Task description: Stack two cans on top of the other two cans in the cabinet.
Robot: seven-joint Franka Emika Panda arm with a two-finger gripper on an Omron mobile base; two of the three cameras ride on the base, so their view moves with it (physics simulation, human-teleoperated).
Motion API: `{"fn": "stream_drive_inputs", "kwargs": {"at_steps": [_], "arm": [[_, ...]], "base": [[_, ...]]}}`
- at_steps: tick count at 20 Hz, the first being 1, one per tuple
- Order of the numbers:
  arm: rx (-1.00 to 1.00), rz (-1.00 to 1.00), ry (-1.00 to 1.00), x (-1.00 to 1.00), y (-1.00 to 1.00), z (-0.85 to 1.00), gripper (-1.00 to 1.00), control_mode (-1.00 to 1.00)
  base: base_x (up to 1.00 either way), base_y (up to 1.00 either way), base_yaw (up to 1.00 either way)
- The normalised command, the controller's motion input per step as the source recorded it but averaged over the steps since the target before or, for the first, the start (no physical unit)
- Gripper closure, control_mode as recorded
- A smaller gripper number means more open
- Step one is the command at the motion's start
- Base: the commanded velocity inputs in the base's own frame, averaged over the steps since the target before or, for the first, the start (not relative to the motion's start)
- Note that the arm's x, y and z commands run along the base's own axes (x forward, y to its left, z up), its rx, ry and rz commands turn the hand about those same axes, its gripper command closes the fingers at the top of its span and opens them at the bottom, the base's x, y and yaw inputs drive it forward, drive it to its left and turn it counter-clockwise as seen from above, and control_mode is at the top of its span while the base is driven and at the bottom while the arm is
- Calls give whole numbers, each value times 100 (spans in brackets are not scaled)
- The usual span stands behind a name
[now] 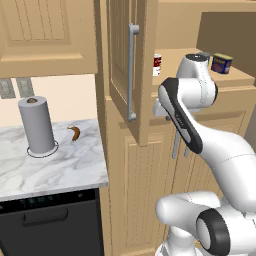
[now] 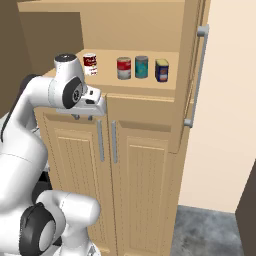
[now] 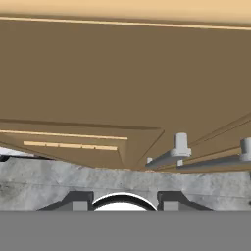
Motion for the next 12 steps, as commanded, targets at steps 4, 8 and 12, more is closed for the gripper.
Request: {"fn": "stream_drive_inputs", "kwargs": {"at_steps": [4,8,12], "arm": [[0,0,0,-2,0,0,-100,-100],[0,0,-10,-20,0,0,-100,-100],[0,-3,-32,-33,-2,2,-100,-100]], "base": [[0,0,0],[0,0,0],[0,0,0]]}}
